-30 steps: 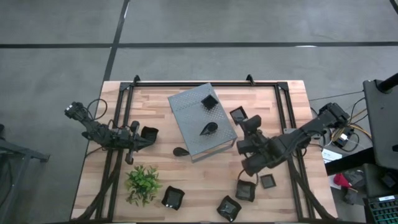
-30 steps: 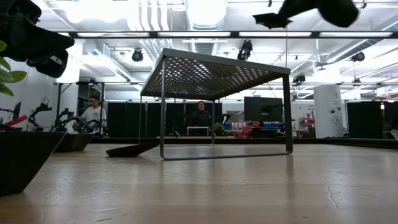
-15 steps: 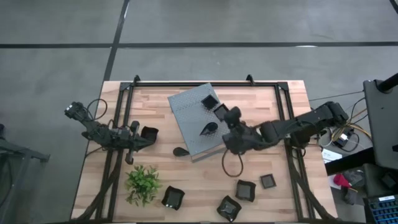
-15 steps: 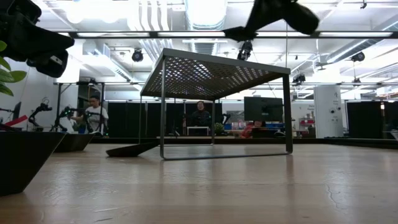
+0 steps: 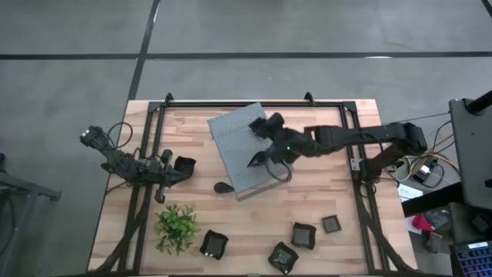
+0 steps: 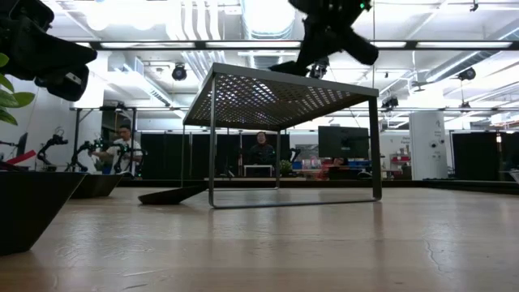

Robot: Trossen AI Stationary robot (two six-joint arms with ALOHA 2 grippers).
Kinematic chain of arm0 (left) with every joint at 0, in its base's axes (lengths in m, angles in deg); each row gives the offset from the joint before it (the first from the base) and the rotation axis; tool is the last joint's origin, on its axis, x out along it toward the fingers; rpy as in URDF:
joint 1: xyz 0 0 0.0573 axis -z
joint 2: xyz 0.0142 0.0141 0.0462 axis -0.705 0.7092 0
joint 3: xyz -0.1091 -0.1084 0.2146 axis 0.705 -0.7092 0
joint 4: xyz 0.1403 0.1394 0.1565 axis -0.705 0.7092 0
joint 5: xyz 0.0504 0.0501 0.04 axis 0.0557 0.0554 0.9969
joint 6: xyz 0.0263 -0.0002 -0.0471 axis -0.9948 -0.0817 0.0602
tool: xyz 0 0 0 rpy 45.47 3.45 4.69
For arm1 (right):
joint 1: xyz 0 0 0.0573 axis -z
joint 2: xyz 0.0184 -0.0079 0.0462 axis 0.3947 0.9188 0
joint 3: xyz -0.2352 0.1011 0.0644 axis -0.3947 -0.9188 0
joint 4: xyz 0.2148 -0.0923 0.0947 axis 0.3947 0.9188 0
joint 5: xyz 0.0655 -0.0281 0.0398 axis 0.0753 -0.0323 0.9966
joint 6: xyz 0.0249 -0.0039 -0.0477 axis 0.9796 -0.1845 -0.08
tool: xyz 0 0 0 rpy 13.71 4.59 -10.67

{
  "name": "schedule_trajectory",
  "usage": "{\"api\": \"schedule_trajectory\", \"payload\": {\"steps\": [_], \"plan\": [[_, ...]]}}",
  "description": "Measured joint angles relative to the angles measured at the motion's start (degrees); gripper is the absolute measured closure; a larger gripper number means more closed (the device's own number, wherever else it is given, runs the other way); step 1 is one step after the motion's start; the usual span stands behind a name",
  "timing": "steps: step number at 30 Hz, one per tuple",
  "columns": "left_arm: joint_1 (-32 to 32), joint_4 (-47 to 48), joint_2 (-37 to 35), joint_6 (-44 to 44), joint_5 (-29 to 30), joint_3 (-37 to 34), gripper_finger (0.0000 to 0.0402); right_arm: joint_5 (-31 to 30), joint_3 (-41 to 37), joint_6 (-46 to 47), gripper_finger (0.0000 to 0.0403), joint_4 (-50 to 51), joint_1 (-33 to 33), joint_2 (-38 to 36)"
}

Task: Pick & Place Mini shaped plates
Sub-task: Stack the square plate on top of the square plate on the shelf

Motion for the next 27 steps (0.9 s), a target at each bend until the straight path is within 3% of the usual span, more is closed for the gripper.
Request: {"api": "schedule_trajectory", "payload": {"steps": [5,10,27], "plan": [[0.0,0.0,0.0,0.0,0.0,0.0,0.0401,1.3,0.0,-1.0,0.0394,-2.8,3.9,0.7],[0.0,0.0,0.0,0.0,0.0,0.0,0.0401,7.8,0.0,-2.4,0.0394,-3.4,7.0,1.9],[0.0,0.0,0.0,0.0,0.0,0.0,0.0401,5.4,0.0,-6.5,0.0394,-5.9,9.5,7.3]]}}
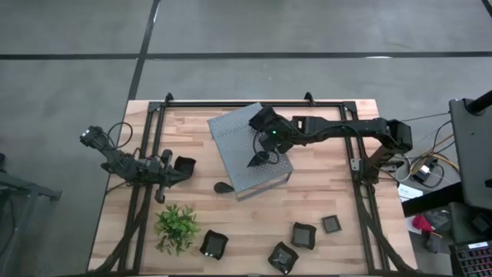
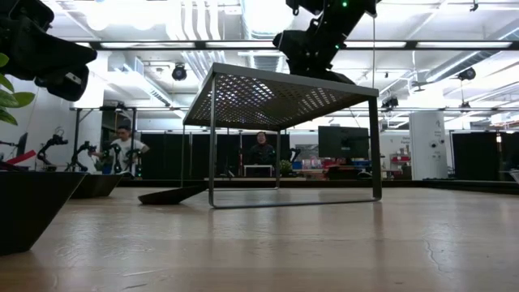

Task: Pick & Place Mini shaped plates
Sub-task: Stack the square plate on top of the square plate on the shelf

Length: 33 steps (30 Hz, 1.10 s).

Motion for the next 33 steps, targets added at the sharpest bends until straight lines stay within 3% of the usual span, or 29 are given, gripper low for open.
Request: {"api": "schedule_trajectory", "payload": {"steps": [17,25,33], "plan": [[0.0,0.0,0.0,0.0,0.0,0.0,0.0401,-0.1,0.0,0.7,0.0390,0.3,0.0,0.1],[0.0,0.0,0.0,0.0,0.0,0.0,0.0401,1.1,0.0,0.5,0.0338,-0.1,0.0,0.1],[0.0,0.0,0.0,0.0,0.0,0.0,0.0401,-6.7,0.0,5.3,0.0301,0.6,-2.1,-1.6]]}}
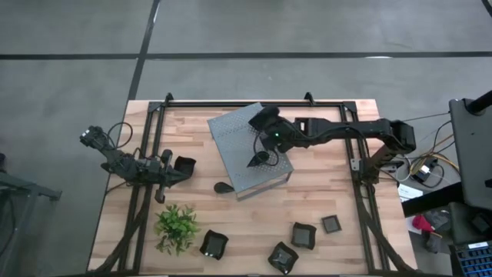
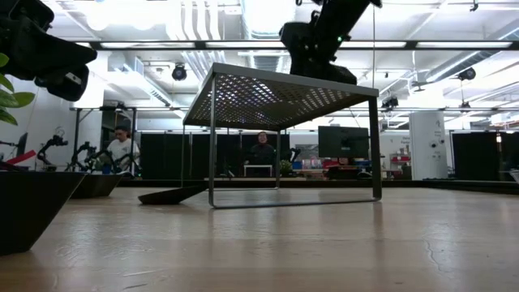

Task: Pick & Place Mini shaped plates
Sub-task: Stack the square plate on top of the square plate on the shelf

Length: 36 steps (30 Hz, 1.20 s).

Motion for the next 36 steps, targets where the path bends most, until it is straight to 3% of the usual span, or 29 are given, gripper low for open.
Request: {"api": "schedule_trajectory", "payload": {"steps": [10,26,31,36], "plan": [[0.0,0.0,0.0,0.0,0.0,0.0,0.0401,-0.4,0.0,11.7,0.0318,9.0,-7.8,-3.9],[0.0,0.0,0.0,0.0,0.0,0.0,0.0401,0.3,0.0,58.3,0.0347,31.8,-27.5,-6.9],[0.0,0.0,0.0,0.0,0.0,0.0,0.0401,4.9,0.0,72.5,0.0347,32.8,-33.5,-6.9],[0.0,0.0,0.0,0.0,0.0,0.0,0.0401,14.3,0.0,86.4,0.0341,32.8,-36.6,-6.9]]}}
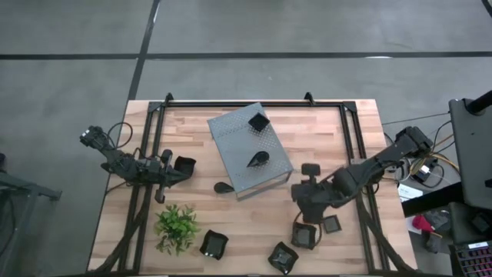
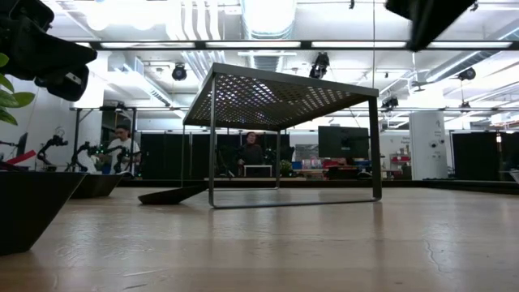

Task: Pick & Place Mini shaped plates
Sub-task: Stack the square plate on top of the square plate on the shelf

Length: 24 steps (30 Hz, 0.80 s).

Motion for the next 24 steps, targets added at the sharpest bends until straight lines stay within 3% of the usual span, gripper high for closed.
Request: {"api": "schedule_trajectory", "payload": {"steps": [8,16,24], "plan": [[0.0,0.0,0.0,0.0,0.0,0.0,0.0401,9.3,-1.9,16.0,0.0322,0.4,-5.3,0.1],[0.0,0.0,0.0,0.0,0.0,0.0,0.0401,17.4,-9.1,29.7,0.0320,0.4,-9.6,0.1],[0.0,0.0,0.0,0.0,0.0,0.0,0.0401,24.5,-16.6,27.2,0.0301,-2.3,-16.0,0.1]]}}
